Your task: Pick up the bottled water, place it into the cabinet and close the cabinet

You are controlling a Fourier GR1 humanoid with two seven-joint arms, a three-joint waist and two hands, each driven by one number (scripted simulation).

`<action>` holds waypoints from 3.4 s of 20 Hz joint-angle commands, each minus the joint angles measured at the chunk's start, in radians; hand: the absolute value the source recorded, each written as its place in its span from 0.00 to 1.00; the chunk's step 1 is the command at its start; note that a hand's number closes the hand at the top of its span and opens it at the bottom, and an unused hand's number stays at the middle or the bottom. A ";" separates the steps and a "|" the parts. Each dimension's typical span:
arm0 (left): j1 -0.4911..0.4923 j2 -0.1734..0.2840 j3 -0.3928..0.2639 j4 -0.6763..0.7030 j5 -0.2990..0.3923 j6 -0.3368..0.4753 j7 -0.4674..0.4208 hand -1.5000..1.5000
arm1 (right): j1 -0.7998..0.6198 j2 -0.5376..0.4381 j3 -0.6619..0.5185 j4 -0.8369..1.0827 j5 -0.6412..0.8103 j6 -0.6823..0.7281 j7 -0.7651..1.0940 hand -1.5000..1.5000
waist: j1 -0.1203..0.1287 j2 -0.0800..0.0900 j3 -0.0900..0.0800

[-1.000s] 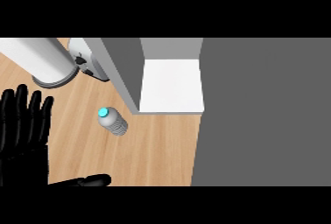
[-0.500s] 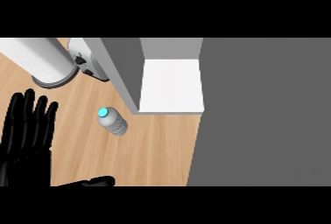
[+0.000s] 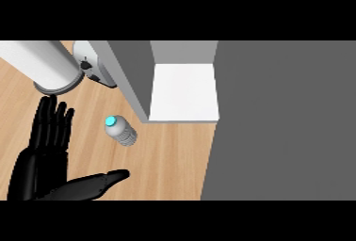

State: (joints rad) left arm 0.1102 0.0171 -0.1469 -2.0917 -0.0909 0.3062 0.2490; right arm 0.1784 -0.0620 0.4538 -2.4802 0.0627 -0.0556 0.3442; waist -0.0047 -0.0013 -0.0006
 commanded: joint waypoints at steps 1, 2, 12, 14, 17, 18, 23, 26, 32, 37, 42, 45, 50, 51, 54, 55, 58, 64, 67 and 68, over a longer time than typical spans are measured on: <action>-0.030 0.002 0.048 0.071 0.031 -0.008 -0.015 0.00 | 0.021 -0.033 0.015 -0.136 0.081 -0.008 0.065 0.00 | -0.002 0.000 0.000; -0.058 -0.011 0.083 0.146 0.059 -0.005 -0.059 0.00 | 0.013 -0.024 0.025 -0.057 0.082 -0.007 0.017 0.00 | -0.002 0.001 0.000; -0.037 0.053 0.205 0.403 0.176 -0.117 -0.230 0.00 | 0.055 -0.060 0.091 -0.109 0.114 -0.052 0.029 0.00 | -0.007 -0.001 0.000; -0.034 -0.003 0.157 0.460 0.142 -0.076 -0.269 0.00 | -0.076 -0.039 0.050 -0.141 0.119 -0.088 0.162 0.00 | -0.001 0.000 -0.001; -0.043 -0.016 0.186 0.643 0.154 -0.105 -0.437 0.00 | -0.007 -0.062 0.068 -0.077 0.097 -0.073 0.035 0.00 | -0.006 0.001 0.000; -0.102 0.019 0.219 0.635 0.192 -0.130 -0.347 0.00 | -0.091 -0.061 0.036 -0.157 0.101 -0.095 0.183 0.00 | -0.005 0.001 -0.001; -0.130 0.042 0.273 0.760 0.230 -0.174 -0.420 0.00 | 0.011 -0.062 0.157 -0.059 0.179 -0.111 0.012 0.00 | -0.006 -0.001 0.000; -0.189 0.027 0.294 0.929 0.227 -0.189 -0.545 0.00 | -0.036 -0.100 0.053 -0.071 0.099 -0.093 0.058 0.00 | -0.008 0.002 -0.001; -0.222 0.016 0.330 1.129 0.248 -0.245 -0.724 0.00 | -0.032 -0.103 0.062 -0.069 0.095 -0.112 0.033 0.00 | -0.005 0.001 0.000; -0.331 0.010 0.379 1.341 0.254 -0.242 -0.847 0.00 | -0.115 -0.059 0.135 -0.093 0.185 -0.191 0.163 0.00 | -0.009 0.002 -0.002; -0.435 0.034 0.420 1.527 0.252 -0.244 -0.962 0.00 | -0.020 -0.134 0.075 -0.087 0.084 -0.139 0.035 0.00 | -0.015 0.003 0.000; -0.431 0.002 0.439 1.598 0.265 -0.256 -1.061 0.00 | -0.037 -0.148 0.081 -0.133 0.100 -0.161 0.100 0.00 | -0.019 0.004 -0.002; -0.535 0.055 0.482 1.685 0.296 -0.289 -1.087 0.00 | -0.113 -0.135 0.053 -0.065 0.074 -0.169 0.090 0.00 | -0.013 0.006 -0.001; -0.562 0.052 0.496 1.706 0.305 -0.286 -1.096 0.00 | -0.099 -0.154 0.046 -0.121 0.065 -0.168 0.122 0.00 | -0.020 0.007 -0.002; -0.550 0.027 0.479 1.732 0.291 -0.283 -1.164 1.00 | -0.142 -0.121 0.106 -0.101 0.139 -0.196 0.176 0.00 | -0.010 0.003 -0.001; -0.595 0.048 0.497 1.769 0.305 -0.331 -1.150 1.00 | -0.091 -0.147 0.133 -0.131 0.121 -0.185 0.140 0.00 | -0.024 0.005 -0.002; -0.631 0.059 0.479 1.805 0.290 -0.370 -1.141 1.00 | -0.093 -0.150 0.113 -0.037 0.102 -0.176 0.058 0.00 | -0.019 0.006 -0.001; -0.640 0.063 0.386 1.762 0.164 -0.176 -1.236 1.00 | -0.090 -0.174 0.090 -0.119 0.091 -0.200 0.102 0.00 | -0.023 0.000 0.000; -0.661 0.042 0.391 1.778 0.154 -0.105 -1.287 1.00 | -0.117 -0.167 0.083 -0.095 0.091 -0.209 0.124 0.00 | -0.021 0.004 -0.001; -0.633 0.031 0.362 1.764 0.133 -0.136 -1.312 1.00 | -0.098 -0.175 0.084 -0.085 0.069 -0.199 0.100 0.00 | -0.015 0.002 0.000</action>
State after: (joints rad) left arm -0.5110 0.0800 0.2596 -0.3143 0.0896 0.1260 -0.9856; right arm 0.0548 -0.2187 0.5432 -2.4772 0.0865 -0.2562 0.4095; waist -0.0202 0.0031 -0.0014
